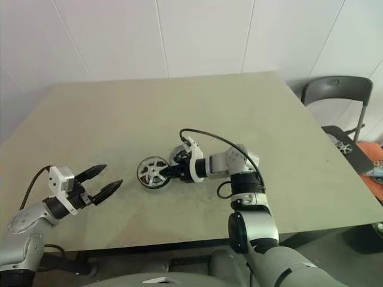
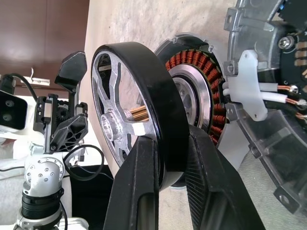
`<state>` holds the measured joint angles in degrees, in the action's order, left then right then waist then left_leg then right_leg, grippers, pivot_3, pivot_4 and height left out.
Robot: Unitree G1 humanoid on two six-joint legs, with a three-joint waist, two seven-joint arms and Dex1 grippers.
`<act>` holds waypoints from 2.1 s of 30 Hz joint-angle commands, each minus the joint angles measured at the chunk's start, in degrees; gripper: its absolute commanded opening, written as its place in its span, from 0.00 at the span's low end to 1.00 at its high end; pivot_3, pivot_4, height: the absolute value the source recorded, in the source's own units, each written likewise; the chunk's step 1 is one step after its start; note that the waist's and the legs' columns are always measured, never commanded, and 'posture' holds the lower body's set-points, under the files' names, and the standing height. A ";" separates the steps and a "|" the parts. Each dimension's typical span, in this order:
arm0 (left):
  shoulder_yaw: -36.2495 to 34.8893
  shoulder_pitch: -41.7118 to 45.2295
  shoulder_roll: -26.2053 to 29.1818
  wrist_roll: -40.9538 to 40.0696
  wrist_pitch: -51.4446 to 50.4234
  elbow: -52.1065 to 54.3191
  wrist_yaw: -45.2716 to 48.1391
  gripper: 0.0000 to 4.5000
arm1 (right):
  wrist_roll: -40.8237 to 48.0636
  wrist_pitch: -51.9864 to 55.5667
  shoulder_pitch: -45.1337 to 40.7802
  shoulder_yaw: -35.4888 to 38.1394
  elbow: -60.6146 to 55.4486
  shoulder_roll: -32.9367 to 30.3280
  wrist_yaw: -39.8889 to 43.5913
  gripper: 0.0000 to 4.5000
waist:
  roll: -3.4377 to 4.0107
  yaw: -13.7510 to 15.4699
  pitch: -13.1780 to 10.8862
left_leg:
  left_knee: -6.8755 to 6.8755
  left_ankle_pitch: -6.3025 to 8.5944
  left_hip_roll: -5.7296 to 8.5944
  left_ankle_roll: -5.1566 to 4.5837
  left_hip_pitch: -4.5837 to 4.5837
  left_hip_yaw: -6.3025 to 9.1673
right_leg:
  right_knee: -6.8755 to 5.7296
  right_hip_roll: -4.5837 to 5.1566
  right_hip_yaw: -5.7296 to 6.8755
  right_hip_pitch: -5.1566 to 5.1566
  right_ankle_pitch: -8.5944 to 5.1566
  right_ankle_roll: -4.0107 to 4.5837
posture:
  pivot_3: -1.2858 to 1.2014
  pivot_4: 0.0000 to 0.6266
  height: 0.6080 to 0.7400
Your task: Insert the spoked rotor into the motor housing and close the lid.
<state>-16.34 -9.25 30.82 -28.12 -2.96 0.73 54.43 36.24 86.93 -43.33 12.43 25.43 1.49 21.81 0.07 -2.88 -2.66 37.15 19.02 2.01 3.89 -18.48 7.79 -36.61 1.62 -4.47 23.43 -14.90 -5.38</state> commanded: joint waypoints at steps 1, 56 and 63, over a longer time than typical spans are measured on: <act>-0.11 0.30 -0.19 0.12 1.02 1.66 -0.55 1.00 | 0.29 -0.43 -1.04 0.31 0.04 0.54 0.39 0.16 | 0.00 -0.05 0.00 | 0.00 0.00 0.00 0.00 0.00 0.00 | 0.00 0.00 0.00 0.00 0.00 0.00 | 0.52 0.00 1.00; 2.19 4.71 -1.78 2.60 9.88 -12.16 3.61 1.00 | 6.31 -19.44 1.62 -10.06 -15.39 -7.55 20.77 0.00 | 0.01 -0.73 0.02 | -0.02 0.00 0.01 0.01 -0.01 0.25 | 0.17 0.06 0.03 -0.06 0.00 -0.01 | 0.52 0.00 1.00; 2.05 5.70 -2.31 2.95 13.72 -18.14 6.34 1.00 | 5.05 -19.93 -1.79 2.67 -10.97 -12.89 8.19 0.13 | 0.02 0.33 0.01 | -0.06 0.01 0.02 0.00 -0.02 0.20 | 0.18 0.06 0.03 -0.05 0.00 -0.01 | 0.52 0.00 1.00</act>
<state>-13.97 -4.48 28.50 -25.00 9.09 -17.18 59.87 43.18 68.14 -43.73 14.46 13.96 -10.24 32.67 0.10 -2.55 -2.64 37.09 19.02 2.03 3.89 -18.51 7.96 -36.43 1.68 -4.44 23.40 -14.89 -5.39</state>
